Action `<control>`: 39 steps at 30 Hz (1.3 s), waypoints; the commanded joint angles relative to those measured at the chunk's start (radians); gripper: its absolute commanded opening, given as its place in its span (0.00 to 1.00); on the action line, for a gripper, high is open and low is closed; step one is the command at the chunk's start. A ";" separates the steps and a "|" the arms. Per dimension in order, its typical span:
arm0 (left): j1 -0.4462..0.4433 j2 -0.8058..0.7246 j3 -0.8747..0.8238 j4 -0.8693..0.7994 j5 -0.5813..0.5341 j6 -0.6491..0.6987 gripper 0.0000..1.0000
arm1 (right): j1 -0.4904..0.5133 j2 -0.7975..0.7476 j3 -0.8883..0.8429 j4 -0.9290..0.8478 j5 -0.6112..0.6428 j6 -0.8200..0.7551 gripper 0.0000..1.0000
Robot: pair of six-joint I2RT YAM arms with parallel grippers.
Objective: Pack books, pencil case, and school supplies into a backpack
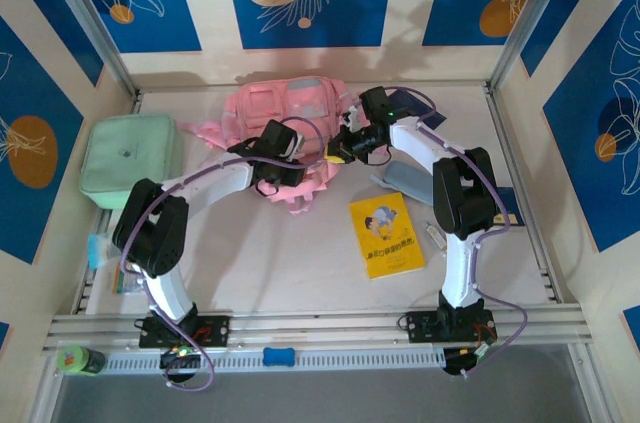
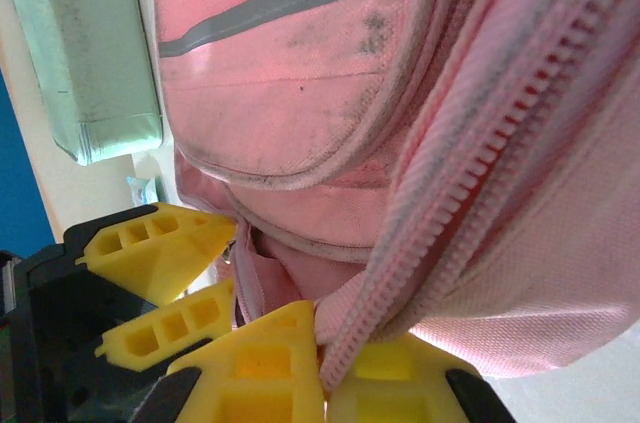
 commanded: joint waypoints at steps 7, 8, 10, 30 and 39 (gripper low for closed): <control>0.010 0.012 0.007 0.088 -0.053 0.026 0.18 | 0.008 -0.018 0.008 -0.004 -0.064 -0.044 0.00; 0.010 0.008 0.008 0.080 -0.063 0.035 0.15 | 0.007 -0.019 0.007 -0.005 -0.065 -0.043 0.00; 0.010 -0.006 -0.003 0.073 -0.087 0.047 0.13 | 0.001 -0.023 0.003 -0.004 -0.064 -0.043 0.00; 0.007 -0.177 -0.189 -0.041 -0.166 0.038 0.00 | -0.038 0.007 0.056 -0.002 -0.067 -0.012 0.00; 0.001 -0.186 -0.175 -0.010 -0.130 -0.023 0.00 | 0.025 -0.125 -0.094 -0.014 -0.018 0.156 0.43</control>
